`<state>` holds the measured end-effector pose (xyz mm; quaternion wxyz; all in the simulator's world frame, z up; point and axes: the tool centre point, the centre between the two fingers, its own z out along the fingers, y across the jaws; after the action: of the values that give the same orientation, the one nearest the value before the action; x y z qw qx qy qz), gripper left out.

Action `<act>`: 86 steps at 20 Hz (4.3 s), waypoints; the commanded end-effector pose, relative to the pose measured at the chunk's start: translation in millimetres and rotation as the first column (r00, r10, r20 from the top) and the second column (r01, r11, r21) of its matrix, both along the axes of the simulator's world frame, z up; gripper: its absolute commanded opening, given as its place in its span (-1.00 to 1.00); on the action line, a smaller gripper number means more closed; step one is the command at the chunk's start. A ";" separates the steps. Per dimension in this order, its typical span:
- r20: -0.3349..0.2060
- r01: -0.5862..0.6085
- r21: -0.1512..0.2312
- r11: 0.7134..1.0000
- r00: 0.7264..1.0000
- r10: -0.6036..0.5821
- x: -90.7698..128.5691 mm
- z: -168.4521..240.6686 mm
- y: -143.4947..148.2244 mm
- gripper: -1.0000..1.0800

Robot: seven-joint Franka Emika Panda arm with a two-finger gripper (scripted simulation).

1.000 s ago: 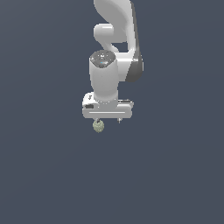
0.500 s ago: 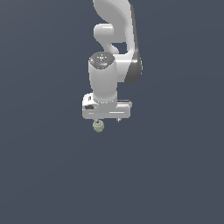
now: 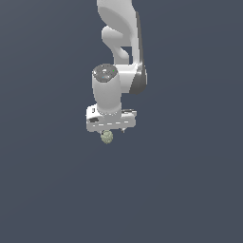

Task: Pick up the object and move it to a goal position.

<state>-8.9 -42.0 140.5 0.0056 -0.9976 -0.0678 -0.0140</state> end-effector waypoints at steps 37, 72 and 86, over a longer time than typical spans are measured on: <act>-0.027 -0.254 -0.013 0.967 0.967 0.254 -38.1 -100.0 -36.5 0.92; -0.026 -0.255 -0.014 0.967 0.967 0.254 -10.2 34.6 -33.2 -1.00; -0.027 -0.255 -0.013 0.967 0.967 0.254 20.9 177.0 -30.1 -1.00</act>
<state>9.1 -72.4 302.4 -0.0002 -0.9807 -0.1953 -0.0009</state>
